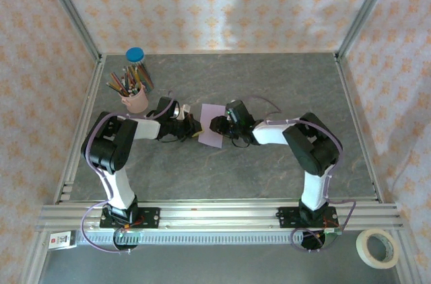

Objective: Fold a paper plane with a square sheet of paper (pick it up from the middle)

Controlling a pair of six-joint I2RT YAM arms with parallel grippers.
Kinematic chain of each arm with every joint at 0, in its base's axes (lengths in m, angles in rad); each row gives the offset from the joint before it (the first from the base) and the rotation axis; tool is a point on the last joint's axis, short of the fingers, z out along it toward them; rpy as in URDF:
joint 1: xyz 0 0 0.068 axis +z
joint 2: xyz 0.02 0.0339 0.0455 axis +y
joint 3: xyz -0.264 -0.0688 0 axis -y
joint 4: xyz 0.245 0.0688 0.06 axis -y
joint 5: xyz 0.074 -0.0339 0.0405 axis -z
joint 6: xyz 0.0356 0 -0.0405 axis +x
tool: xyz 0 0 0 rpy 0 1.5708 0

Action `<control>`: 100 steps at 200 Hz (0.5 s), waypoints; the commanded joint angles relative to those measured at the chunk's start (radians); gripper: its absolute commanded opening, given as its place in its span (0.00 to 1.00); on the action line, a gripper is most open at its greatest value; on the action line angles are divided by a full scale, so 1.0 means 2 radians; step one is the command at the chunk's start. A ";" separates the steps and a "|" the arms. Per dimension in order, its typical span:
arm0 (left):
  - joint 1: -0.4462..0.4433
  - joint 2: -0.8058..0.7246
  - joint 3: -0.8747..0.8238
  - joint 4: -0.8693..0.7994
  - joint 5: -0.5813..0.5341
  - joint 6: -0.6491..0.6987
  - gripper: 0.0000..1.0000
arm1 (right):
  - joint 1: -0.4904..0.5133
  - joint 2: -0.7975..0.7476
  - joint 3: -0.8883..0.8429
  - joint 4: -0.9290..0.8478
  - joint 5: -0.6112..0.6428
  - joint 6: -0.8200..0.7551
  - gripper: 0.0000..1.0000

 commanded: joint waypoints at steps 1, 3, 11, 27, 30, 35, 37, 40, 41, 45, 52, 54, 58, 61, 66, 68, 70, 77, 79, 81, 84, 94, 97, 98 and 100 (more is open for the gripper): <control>0.005 -0.024 -0.012 0.024 -0.009 -0.027 0.03 | -0.005 -0.035 -0.007 0.022 0.025 -0.063 0.56; 0.005 -0.025 -0.013 0.026 -0.009 -0.029 0.03 | -0.004 -0.037 -0.008 0.023 0.026 -0.066 0.57; 0.005 -0.028 -0.019 0.036 -0.011 -0.040 0.02 | -0.005 -0.045 -0.012 0.029 0.034 -0.077 0.63; 0.005 -0.033 -0.028 0.050 -0.017 -0.059 0.03 | -0.005 -0.065 -0.028 0.051 0.048 -0.096 0.77; 0.005 -0.035 -0.030 0.052 -0.019 -0.063 0.02 | -0.005 -0.068 -0.033 0.057 0.049 -0.100 0.81; 0.004 -0.036 -0.032 0.057 -0.021 -0.072 0.03 | -0.006 -0.075 -0.040 0.067 0.054 -0.105 0.89; 0.005 -0.037 -0.033 0.059 -0.022 -0.075 0.02 | -0.006 -0.077 -0.043 0.070 0.055 -0.106 0.91; 0.004 -0.038 -0.035 0.063 -0.023 -0.079 0.03 | -0.007 -0.082 -0.048 0.077 0.058 -0.109 0.98; 0.004 -0.038 -0.035 0.064 -0.023 -0.082 0.03 | -0.007 -0.083 -0.049 0.078 0.059 -0.110 0.99; 0.003 -0.040 -0.038 0.069 -0.026 -0.091 0.03 | -0.008 -0.089 -0.056 0.087 0.061 -0.115 0.99; 0.001 -0.043 -0.041 0.078 -0.030 -0.103 0.03 | -0.008 -0.099 -0.069 0.104 0.066 -0.122 0.99; 0.000 -0.044 -0.042 0.080 -0.031 -0.106 0.03 | -0.008 -0.102 -0.072 0.107 0.068 -0.123 0.99; -0.002 -0.045 -0.043 0.083 -0.034 -0.112 0.03 | -0.009 -0.108 -0.079 0.115 0.070 -0.129 0.99; -0.003 -0.045 -0.044 0.085 -0.036 -0.116 0.03 | -0.009 -0.112 -0.083 0.120 0.074 -0.132 0.99; -0.005 -0.047 -0.046 0.090 -0.038 -0.126 0.03 | -0.009 -0.119 -0.090 0.127 0.080 -0.139 0.99; -0.007 -0.048 -0.048 0.093 -0.040 -0.130 0.03 | -0.009 -0.122 -0.093 0.129 0.081 -0.143 0.99; -0.008 -0.049 -0.049 0.095 -0.041 -0.134 0.03 | -0.009 -0.124 -0.095 0.132 0.083 -0.146 0.99; -0.011 -0.051 -0.054 0.106 -0.046 -0.150 0.03 | -0.009 -0.131 -0.102 0.137 0.091 -0.157 1.00; -0.013 -0.051 -0.056 0.110 -0.047 -0.156 0.03 | -0.009 -0.133 -0.104 0.138 0.093 -0.160 1.00; -0.014 -0.052 -0.058 0.113 -0.049 -0.160 0.03 | -0.009 -0.136 -0.106 0.140 0.095 -0.164 1.00; -0.016 -0.053 -0.060 0.119 -0.050 -0.168 0.03 | -0.009 -0.139 -0.109 0.141 0.098 -0.171 1.00; -0.022 -0.055 -0.067 0.134 -0.057 -0.190 0.03 | -0.009 -0.150 -0.120 0.151 0.104 -0.195 1.00; -0.024 -0.056 -0.069 0.140 -0.058 -0.196 0.03 | -0.009 -0.153 -0.124 0.153 0.104 -0.204 1.00; -0.025 -0.056 -0.069 0.141 -0.059 -0.198 0.03 | -0.009 -0.155 -0.125 0.155 0.105 -0.207 1.00; -0.026 -0.055 -0.070 0.143 -0.060 -0.201 0.03 | -0.009 -0.156 -0.128 0.158 0.105 -0.213 1.00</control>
